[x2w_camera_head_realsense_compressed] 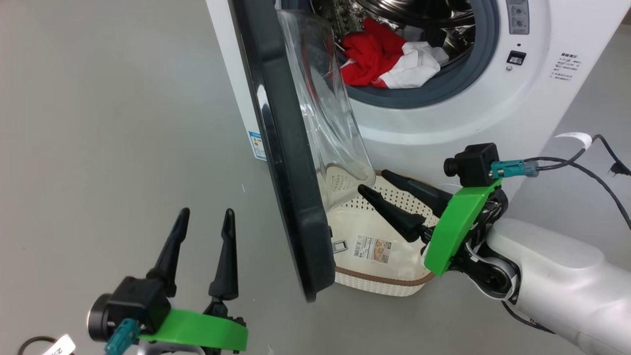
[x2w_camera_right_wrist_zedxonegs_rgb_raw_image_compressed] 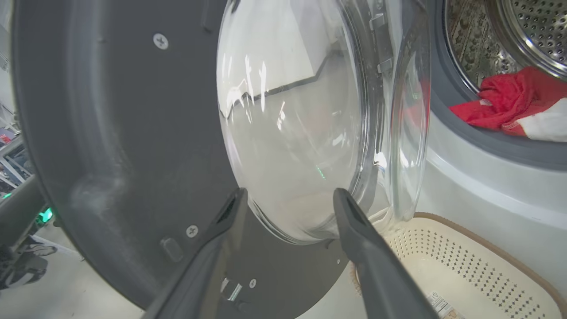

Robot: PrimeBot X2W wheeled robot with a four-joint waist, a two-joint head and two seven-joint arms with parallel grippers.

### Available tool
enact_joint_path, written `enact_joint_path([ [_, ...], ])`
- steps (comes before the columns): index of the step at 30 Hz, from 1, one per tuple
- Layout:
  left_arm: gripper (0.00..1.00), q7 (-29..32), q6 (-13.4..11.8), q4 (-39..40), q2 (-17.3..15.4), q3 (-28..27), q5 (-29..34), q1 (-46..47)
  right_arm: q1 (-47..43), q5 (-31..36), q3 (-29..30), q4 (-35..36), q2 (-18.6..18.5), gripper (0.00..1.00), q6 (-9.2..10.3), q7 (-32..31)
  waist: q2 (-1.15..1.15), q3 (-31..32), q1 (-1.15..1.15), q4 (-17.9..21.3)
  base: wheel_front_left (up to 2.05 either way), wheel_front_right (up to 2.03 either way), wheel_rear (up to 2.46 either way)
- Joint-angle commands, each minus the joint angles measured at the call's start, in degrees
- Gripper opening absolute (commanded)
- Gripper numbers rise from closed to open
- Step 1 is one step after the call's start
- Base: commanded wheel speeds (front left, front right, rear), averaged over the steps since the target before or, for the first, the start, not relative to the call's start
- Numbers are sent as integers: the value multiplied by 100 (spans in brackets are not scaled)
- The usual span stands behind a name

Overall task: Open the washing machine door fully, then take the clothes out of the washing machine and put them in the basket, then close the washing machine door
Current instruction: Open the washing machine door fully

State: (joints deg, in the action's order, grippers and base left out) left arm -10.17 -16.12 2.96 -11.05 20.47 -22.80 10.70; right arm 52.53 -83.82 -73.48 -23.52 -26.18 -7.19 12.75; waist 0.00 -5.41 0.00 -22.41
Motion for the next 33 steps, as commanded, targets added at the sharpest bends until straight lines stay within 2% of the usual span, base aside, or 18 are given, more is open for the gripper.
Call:
enact_joint_path([
  [1,100,-23,-61,175,-139,-224,-27,46,-242,329,171,-107,75,100,-30,127,0,19,0,23,0,0,0],
  [6,100,-43,-108,230,-163,-241,-32,-38,-578,1482,932,-687,371,100,-30,215,0,47,0,69,0,0,0],
  [10,100,-78,-134,261,-163,-245,-37,-88,-1054,2771,2152,-871,702,100,-30,222,0,51,0,103,0,0,0],
  [14,100,-100,-141,256,-163,-225,-35,-115,-1824,4217,3409,-656,1096,100,-30,223,0,78,0,109,0,0,0],
  [15,100,-100,-141,256,-163,-225,-35,-115,-1824,4217,3409,-656,1096,100,-30,223,0,78,0,109,0,0,0],
  [19,100,-107,-146,240,-172,-211,-41,-137,-2687,5543,4554,-83,1607,100,-30,115,0,106,0,112,0,0,0],
  [24,100,-117,-145,221,-170,-186,-48,-129,-3724,6890,5696,1174,2181,100,-30,-378,0,87,0,97,0,0,0],
  [28,100,-147,-147,200,-152,-173,-59,-124,-4350,7358,6130,2104,2317,100,-30,-670,0,65,0,85,0,0,0],
  [33,100,-190,-150,159,-107,-137,-67,-127,-4822,7312,6322,2765,2327,100,-30,-731,0,54,0,83,0,0,0],
])
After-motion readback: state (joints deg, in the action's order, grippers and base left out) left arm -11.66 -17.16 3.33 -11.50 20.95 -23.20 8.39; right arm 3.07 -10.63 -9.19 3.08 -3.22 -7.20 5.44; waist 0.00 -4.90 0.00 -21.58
